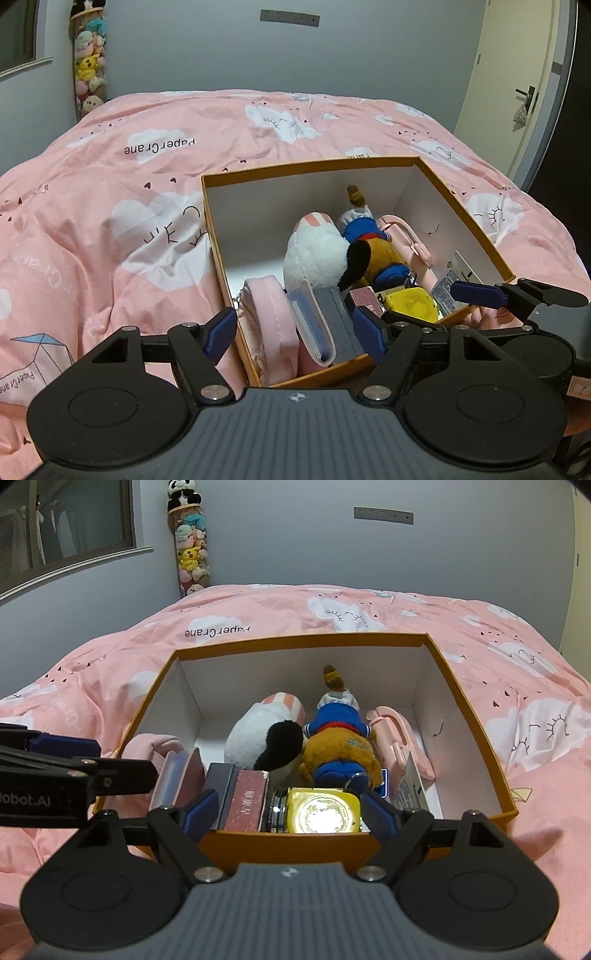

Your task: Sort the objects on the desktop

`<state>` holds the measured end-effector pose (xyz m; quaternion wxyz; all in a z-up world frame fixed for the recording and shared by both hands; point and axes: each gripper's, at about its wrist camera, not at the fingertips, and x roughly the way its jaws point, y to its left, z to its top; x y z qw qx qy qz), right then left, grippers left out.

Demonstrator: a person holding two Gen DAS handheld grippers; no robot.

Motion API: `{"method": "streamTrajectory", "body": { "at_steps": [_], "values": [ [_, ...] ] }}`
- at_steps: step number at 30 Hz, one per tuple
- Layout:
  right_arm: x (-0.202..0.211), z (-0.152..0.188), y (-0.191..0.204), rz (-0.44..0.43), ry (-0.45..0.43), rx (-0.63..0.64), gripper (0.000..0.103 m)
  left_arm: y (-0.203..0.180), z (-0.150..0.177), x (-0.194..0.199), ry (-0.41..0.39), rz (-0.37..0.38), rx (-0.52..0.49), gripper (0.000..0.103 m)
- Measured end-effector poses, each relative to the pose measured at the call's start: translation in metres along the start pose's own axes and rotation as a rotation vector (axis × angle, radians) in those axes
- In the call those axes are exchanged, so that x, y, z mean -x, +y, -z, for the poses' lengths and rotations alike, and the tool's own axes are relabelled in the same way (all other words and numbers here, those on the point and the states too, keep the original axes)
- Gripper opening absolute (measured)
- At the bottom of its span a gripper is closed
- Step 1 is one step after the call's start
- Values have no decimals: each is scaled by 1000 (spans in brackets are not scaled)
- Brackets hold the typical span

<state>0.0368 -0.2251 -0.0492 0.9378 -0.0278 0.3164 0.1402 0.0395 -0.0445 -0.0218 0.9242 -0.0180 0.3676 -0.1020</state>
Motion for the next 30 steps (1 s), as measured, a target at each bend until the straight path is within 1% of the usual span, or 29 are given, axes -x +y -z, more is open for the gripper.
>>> {"method": "streamTrajectory", "body": {
  "at_steps": [3, 11, 19, 26, 30],
  "values": [
    [0, 1, 1, 2, 2, 4, 85, -3, -1, 0, 3, -11, -10, 83],
    [-1, 1, 0, 1, 7, 3, 86, -3, -2, -3, 29, -17, 5, 83],
    [-1, 1, 1, 4, 7, 6, 87, -5, -1, -3, 40, -10, 8, 84],
    [-2, 2, 2, 8, 8, 14, 87, -7, -1, -2, 39, -3, 0, 88],
    [-2, 3, 3, 9, 9, 17, 88, -7, 0, -1, 37, -4, -3, 88]
  ]
}}
